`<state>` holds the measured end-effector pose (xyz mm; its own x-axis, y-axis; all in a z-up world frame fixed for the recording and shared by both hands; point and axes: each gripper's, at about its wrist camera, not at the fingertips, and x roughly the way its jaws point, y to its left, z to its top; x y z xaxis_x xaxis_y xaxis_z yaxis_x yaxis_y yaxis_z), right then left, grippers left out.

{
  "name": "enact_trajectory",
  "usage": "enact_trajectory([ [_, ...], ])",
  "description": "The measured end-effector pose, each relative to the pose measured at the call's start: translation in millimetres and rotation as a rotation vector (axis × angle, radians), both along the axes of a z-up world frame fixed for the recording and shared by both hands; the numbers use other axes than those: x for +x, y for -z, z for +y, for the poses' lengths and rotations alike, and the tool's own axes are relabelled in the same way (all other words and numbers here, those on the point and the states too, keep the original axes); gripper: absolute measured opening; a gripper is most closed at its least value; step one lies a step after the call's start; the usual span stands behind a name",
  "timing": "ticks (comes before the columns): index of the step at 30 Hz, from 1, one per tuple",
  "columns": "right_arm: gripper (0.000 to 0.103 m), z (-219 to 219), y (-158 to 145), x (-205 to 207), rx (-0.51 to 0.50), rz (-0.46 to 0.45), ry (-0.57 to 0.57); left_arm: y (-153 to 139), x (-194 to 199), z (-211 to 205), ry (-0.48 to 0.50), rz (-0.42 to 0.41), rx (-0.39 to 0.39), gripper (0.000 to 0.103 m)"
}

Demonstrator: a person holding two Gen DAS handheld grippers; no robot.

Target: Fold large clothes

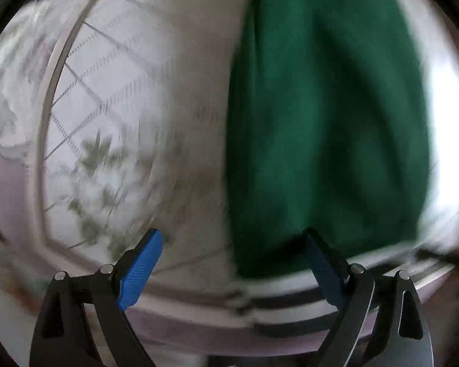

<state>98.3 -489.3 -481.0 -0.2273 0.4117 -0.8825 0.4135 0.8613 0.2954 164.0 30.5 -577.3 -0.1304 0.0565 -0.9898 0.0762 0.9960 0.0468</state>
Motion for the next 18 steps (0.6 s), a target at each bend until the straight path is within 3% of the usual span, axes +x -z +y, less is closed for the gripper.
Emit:
enact_trajectory([
  [1,0.071,6.6,14.0,-13.9,-0.034,0.062,-0.053,8.7,-13.2,-2.4,0.046,0.012,0.03,0.096],
  [3,0.071,13.4,40.0,-37.2,-0.018,0.223,-0.065,14.8,-27.3,1.0,0.056,0.046,0.018,0.096],
  [4,0.071,13.6,42.5,-46.5,0.005,0.239,-0.051,11.8,-30.2,6.9,0.039,0.056,0.005,0.095],
  [8,0.071,-4.4,8.1,-48.3,0.016,0.075,0.011,-18.9,-23.8,25.6,-0.057,0.021,-0.058,0.094],
  [11,0.071,-29.5,-10.1,-43.9,0.107,-0.039,0.149,-32.9,-10.9,38.9,-0.165,-0.031,-0.233,0.094],
  [13,0.071,-36.5,-3.1,-35.5,0.199,-0.093,0.199,-22.3,0.3,39.3,-0.197,-0.035,-0.338,0.094],
  [16,0.071,-37.2,23.3,-31.0,0.325,-0.11,0.289,8.3,14.8,25.5,-0.176,-0.008,-0.386,0.094],
  [18,0.073,-35.7,41.5,-27.4,0.358,-0.127,0.319,26.8,23.8,13.6,-0.155,0.004,-0.384,0.094],
])
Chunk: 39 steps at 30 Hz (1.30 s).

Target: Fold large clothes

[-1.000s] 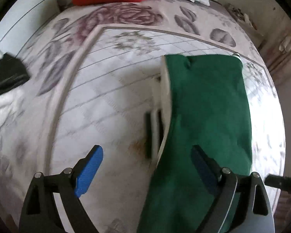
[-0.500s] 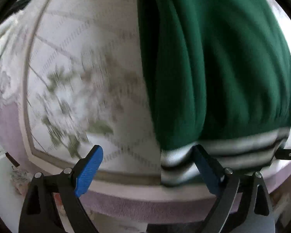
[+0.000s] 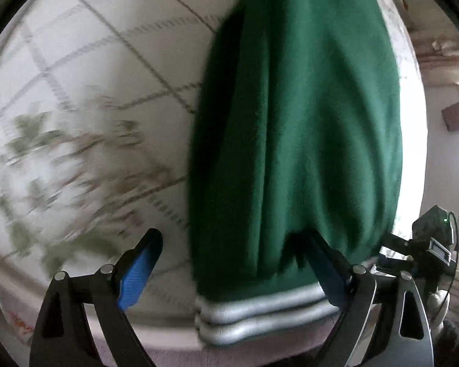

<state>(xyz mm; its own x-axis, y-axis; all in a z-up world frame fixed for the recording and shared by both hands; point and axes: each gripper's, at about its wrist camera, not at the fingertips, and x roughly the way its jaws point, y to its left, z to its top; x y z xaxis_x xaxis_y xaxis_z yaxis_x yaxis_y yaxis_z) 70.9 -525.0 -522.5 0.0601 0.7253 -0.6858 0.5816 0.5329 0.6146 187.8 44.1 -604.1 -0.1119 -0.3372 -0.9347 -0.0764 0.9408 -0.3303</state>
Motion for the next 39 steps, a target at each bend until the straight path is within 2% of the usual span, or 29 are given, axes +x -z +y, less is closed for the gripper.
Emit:
enact_trajectory([
  [3,0.081,-4.9,3.7,0.7,0.055,-0.019,0.04,-2.7,10.7,-15.3,0.029,-0.078,0.018,0.094],
  [6,0.081,2.3,5.1,5.4,0.073,-0.027,0.042,-9.2,21.2,-31.3,0.048,-0.125,-0.018,0.091],
  [7,0.081,7.0,5.8,8.0,0.089,-0.032,0.043,-10.3,24.1,-35.5,0.053,-0.136,-0.015,0.083],
  [8,0.081,18.3,11.6,8.9,0.088,-0.033,0.032,-9.4,29.7,-45.3,0.062,-0.145,0.007,0.08],
  [9,0.081,23.8,11.0,12.8,0.078,-0.033,0.01,-10.5,31.3,-48.2,0.068,-0.158,0.016,0.071],
  [10,0.081,40.7,25.3,22.3,0.077,-0.035,0.002,-12.5,32.6,-49.4,0.07,-0.172,0.033,0.058],
  [11,0.081,46.8,24.7,26.5,0.069,-0.037,-0.02,-15.5,34.2,-50.4,0.067,-0.181,0.048,0.05],
  [12,0.08,57.5,26.0,35.8,0.058,-0.04,-0.031,-19.7,35.7,-51.3,0.059,-0.187,0.059,0.035],
  [13,0.078,64.2,25.4,41.7,0.049,-0.042,-0.042,-15.9,30.5,-47.0,0.053,-0.188,0.063,0.025],
  [14,0.074,69.8,23.6,45.0,0.033,-0.043,-0.06,-15.9,30.6,-43.2,0.036,-0.191,0.057,0.022],
  [16,0.05,74.1,22.4,45.9,0.029,-0.044,-0.065,-22.3,30.9,-42.2,0.019,-0.197,0.048,0.016],
  [18,0.039,76.4,24.0,41.6,0.099,-0.058,-0.032,-31.4,27.6,-42.5,0.018,-0.205,0.054,0.014],
  [21,0.036,85.9,15.7,25.7,0.157,-0.038,-0.036,-40.8,3.3,-42.6,0.047,-0.195,0.064,0.013],
  [23,0.036,93.4,12.2,14.8,0.154,-0.016,-0.077,-39.8,-17.1,-36.3,0.063,-0.153,0.039,0.013],
  [24,0.039,96.9,11.5,6.2,0.12,0.001,-0.129,-35.9,-26.2,-32.8,0.072,-0.126,0.021,0.014],
  [25,0.052,99.0,13.7,1.4,0.077,0.021,-0.165,-32.4,-33.6,-28.6,0.068,-0.106,0.003,0.02],
  [26,0.059,98.2,17.9,-3.8,0.029,0.041,-0.189,-25.5,-35.4,-21.9,0.049,-0.082,-0.015,0.025],
  [27,0.063,94.9,21.5,-7.7,0.022,0.037,-0.177,-15.6,-37.8,-17.4,0.02,-0.049,-0.038,0.037],
  [28,0.064,89.9,27.8,-11.8,0.061,0.023,-0.134,-5.8,-36.6,-14.2,-0.005,-0.025,-0.067,0.047],
  [31,0.067,91.6,42.9,-8.2,0.129,0.023,-0.08,6.2,-30.3,-15.7,-0.072,-0.027,-0.119,0.051],
  [33,0.071,103.1,51.4,1.9,0.194,0.017,-0.072,3.7,-27.1,-23.6,-0.069,-0.055,-0.114,0.052],
  [34,0.072,96.3,51.7,-2.4,0.207,0.019,-0.082,1.7,-23.0,-33.4,-0.059,-0.066,-0.107,0.052],
  [36,0.072,117.9,50.2,10.2,0.205,0.007,-0.154,-3.3,-16.0,-49.1,-0.039,-0.086,-0.091,0.051],
  [37,0.067,118.7,50.2,7.1,0.203,0.003,-0.167,-4.8,-11.9,-57.3,-0.044,-0.089,-0.084,0.037],
  [38,0.054,127.1,47.6,8.1,0.189,-0.001,-0.195,-7.3,-9.3,-63.6,-0.043,-0.089,-0.068,0.029],
  [39,0.028,133.8,46.7,10.2,0.205,-0.003,-0.177,-11.4,-7.8,-67.4,-0.041,-0.096,-0.059,0.018],
])
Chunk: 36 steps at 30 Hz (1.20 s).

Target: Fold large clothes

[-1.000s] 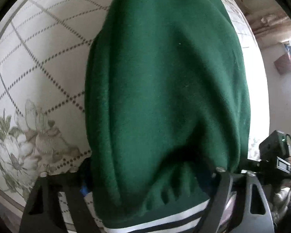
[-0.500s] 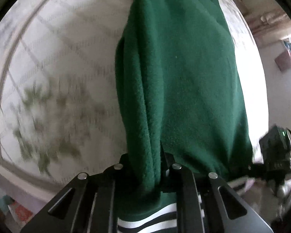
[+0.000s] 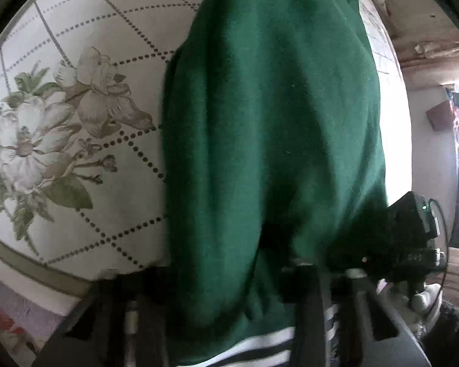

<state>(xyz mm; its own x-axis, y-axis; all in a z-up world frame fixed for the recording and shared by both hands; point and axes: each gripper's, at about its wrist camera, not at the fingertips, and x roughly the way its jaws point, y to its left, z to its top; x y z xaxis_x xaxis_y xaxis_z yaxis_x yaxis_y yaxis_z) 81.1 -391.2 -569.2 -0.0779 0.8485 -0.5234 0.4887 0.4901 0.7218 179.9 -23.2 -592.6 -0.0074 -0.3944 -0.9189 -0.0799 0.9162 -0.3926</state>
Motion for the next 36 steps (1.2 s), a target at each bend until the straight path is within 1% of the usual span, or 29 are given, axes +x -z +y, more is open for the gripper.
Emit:
enact_trajectory([
  [1,0.027,0.8,-2.1,-2.1,0.003,0.015,0.026,-8.4,0.2,-2.2,0.0,-0.008,0.005,0.014],
  [2,0.026,1.9,-8.0,-4.6,0.002,0.018,0.036,-17.8,-5.3,-1.1,0.0,-0.013,-0.011,0.012],
  [4,0.023,3.1,-30.5,-15.5,0.02,0.023,0.059,-28.6,-11.5,-8.6,0.014,-0.009,-0.025,0.011],
  [5,0.023,3.6,-39.0,-20.9,0.03,0.033,0.063,-42.3,-19.4,-8.5,0.033,-0.002,-0.034,0.011],
  [6,0.023,4.6,-57.2,-33.6,0.049,0.054,0.068,-55.8,-25.9,-10.5,0.043,0.015,-0.046,0.011],
  [8,0.023,4.8,-82.7,-55.2,0.075,0.105,0.074,-84.9,-39.3,-4.3,0.015,0.086,-0.095,0.011],
  [9,0.023,6.8,-102.7,-71.6,0.11,0.157,0.087,-101.0,-46.0,-0.9,-0.017,0.137,-0.125,0.011],
  [11,0.023,5.2,-131.6,-93.6,0.14,0.249,0.093,-121.8,-49.2,14.9,-0.073,0.208,-0.176,0.01],
  [12,0.023,14.3,-146.4,-96.1,0.161,0.286,0.103,-135.8,-45.8,18.2,-0.112,0.233,-0.196,0.01],
  [13,0.023,13.5,-159.2,-98.8,0.18,0.316,0.114,-146.6,-40.6,19.8,-0.154,0.244,-0.225,0.01],
  [14,0.023,7.0,-166.4,-100.3,0.198,0.341,0.12,-155.2,-35.8,25.3,-0.18,0.243,-0.246,0.01],
  [15,0.023,3.6,-174.7,-99.0,0.236,0.37,0.152,-162.7,-25.0,27.6,-0.2,0.24,-0.246,0.01],
  [17,0.023,-0.9,-183.8,-87.8,0.272,0.406,0.182,-168.6,-3.6,28.1,-0.245,0.238,-0.278,0.01],
  [18,0.023,-0.1,-187.7,-74.5,0.274,0.411,0.189,-168.5,16.1,22.0,-0.263,0.232,-0.274,0.01],
  [19,0.023,-0.9,-191.7,-60.8,0.276,0.407,0.192,-168.8,26.5,28.0,-0.28,0.227,-0.273,0.01],
  [20,0.023,-0.1,-193.4,-45.1,0.287,0.408,0.21,-168.1,34.2,41.3,-0.303,0.225,-0.292,0.01],
  [21,0.023,-5.9,-191.8,-40.1,0.306,0.414,0.23,-166.2,50.9,41.4,-0.324,0.224,-0.299,0.011],
  [22,0.023,-12.2,-190.4,-27.6,0.321,0.411,0.244,-166.5,54.4,46.3,-0.333,0.221,-0.303,0.011],
  [23,0.023,-23.2,-187.9,-18.4,0.325,0.41,0.259,-162.8,63.0,48.9,-0.344,0.227,-0.312,0.011],
  [24,0.023,-25.2,-184.7,-5.9,0.333,0.415,0.288,-157.1,77.5,48.5,-0.365,0.25,-0.331,0.011],
  [25,0.024,-39.6,-177.2,-12.0,0.344,0.424,0.303,-155.5,78.8,55.6,-0.369,0.258,-0.336,0.011],
  [26,0.024,-55.2,-170.0,-8.5,0.354,0.434,0.322,-149.7,91.3,54.4,-0.364,0.26,-0.334,0.011],
  [27,0.024,-62.1,-165.5,-2.1,0.366,0.446,0.355,-146.6,94.3,56.3,-0.351,0.26,-0.331,0.011],
  [28,0.024,-67.9,-161.0,7.0,0.368,0.45,0.375,-138.8,112.2,51.3,-0.34,0.261,-0.305,0.011],
  [29,0.024,-68.8,-155.5,26.7,0.369,0.448,0.386,-133.3,118.4,51.7,-0.336,0.266,-0.296,0.011],
  [31,0.024,-72.4,-140.5,47.1,0.366,0.453,0.427,-125.5,142.1,46.1,-0.311,0.27,-0.282,0.011],
  [33,0.024,-83.2,-118.2,59.8,0.387,0.469,0.486,-118.1,154.1,46.9,-0.304,0.284,-0.28,0.011],
  [35,0.026,-92.1,-92.4,69.1,0.409,0.497,0.554,-103.3,177.0,41.3,-0.263,0.294,-0.234,0.011],
  [36,0.029,-96.6,-78.3,73.6,0.43,0.517,0.603,-98.2,185.1,37.4,-0.253,0.302,-0.211,0.012],
])
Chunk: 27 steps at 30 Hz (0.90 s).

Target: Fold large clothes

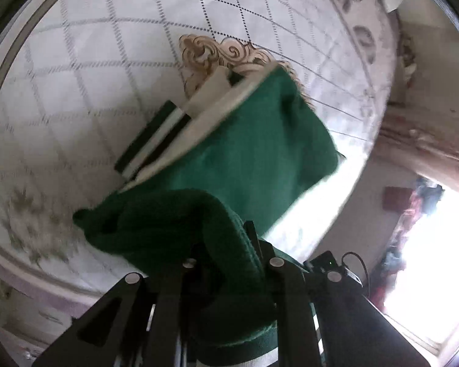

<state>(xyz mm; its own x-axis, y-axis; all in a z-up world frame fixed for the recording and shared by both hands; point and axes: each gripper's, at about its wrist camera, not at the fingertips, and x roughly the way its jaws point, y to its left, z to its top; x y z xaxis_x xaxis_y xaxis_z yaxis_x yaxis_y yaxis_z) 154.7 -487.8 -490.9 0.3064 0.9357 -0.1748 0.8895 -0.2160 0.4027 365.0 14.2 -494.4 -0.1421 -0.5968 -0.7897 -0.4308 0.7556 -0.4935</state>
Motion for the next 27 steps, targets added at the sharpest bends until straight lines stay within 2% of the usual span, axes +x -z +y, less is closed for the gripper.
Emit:
enact_trajectory([
  [3,0.035,-3.6,27.7,15.2,-0.002,0.023,0.083,12.6,24.3,-15.7,0.054,0.043,0.081,0.012],
  [5,0.048,-10.4,34.6,23.1,-0.011,0.001,0.122,13.1,42.1,-30.7,0.115,0.069,0.138,0.012],
  [6,0.06,-17.6,33.0,27.1,-0.029,-0.034,0.148,9.7,50.7,-39.6,0.157,0.059,0.158,0.013],
  [7,0.069,-25.1,29.6,31.1,-0.057,-0.069,0.153,2.4,56.6,-48.1,0.207,0.034,0.171,0.013],
  [10,0.076,-55.3,-0.7,39.2,-0.177,-0.188,0.141,-24.5,65.7,-67.1,0.334,-0.045,0.208,0.017],
  [12,0.079,-72.5,-19.3,39.6,-0.232,-0.242,0.115,-35.4,69.0,-72.9,0.371,-0.073,0.198,0.019],
  [14,0.079,-90.1,-38.3,37.3,-0.334,-0.271,0.05,-39.2,75.2,-73.3,0.347,-0.066,0.145,0.025],
  [16,0.085,-103.9,-50.1,44.0,-0.451,-0.312,-0.039,-34.5,85.7,-70.3,0.263,-0.063,0.079,0.037],
  [18,0.085,-118.3,-58.2,44.3,-0.511,-0.343,-0.101,-32.9,98.8,-71.1,0.177,-0.096,0.046,0.04],
  [20,0.085,-126.5,-59.5,43.4,-0.536,-0.353,-0.127,-36.0,109.4,-79.0,0.119,-0.129,0.007,0.049],
  [22,0.085,-139.3,-60.7,43.8,-0.574,-0.358,-0.158,-46.5,121.0,-93.2,0.088,-0.204,-0.061,0.05],
  [23,0.085,-142.2,-61.8,44.3,-0.589,-0.354,-0.163,-53.4,125.0,-98.6,0.092,-0.243,-0.062,0.05],
  [27,0.085,-168.1,-64.3,49.1,-0.7,-0.356,-0.211,-86.3,130.8,-108.1,0.151,-0.419,0.08,0.051],
])
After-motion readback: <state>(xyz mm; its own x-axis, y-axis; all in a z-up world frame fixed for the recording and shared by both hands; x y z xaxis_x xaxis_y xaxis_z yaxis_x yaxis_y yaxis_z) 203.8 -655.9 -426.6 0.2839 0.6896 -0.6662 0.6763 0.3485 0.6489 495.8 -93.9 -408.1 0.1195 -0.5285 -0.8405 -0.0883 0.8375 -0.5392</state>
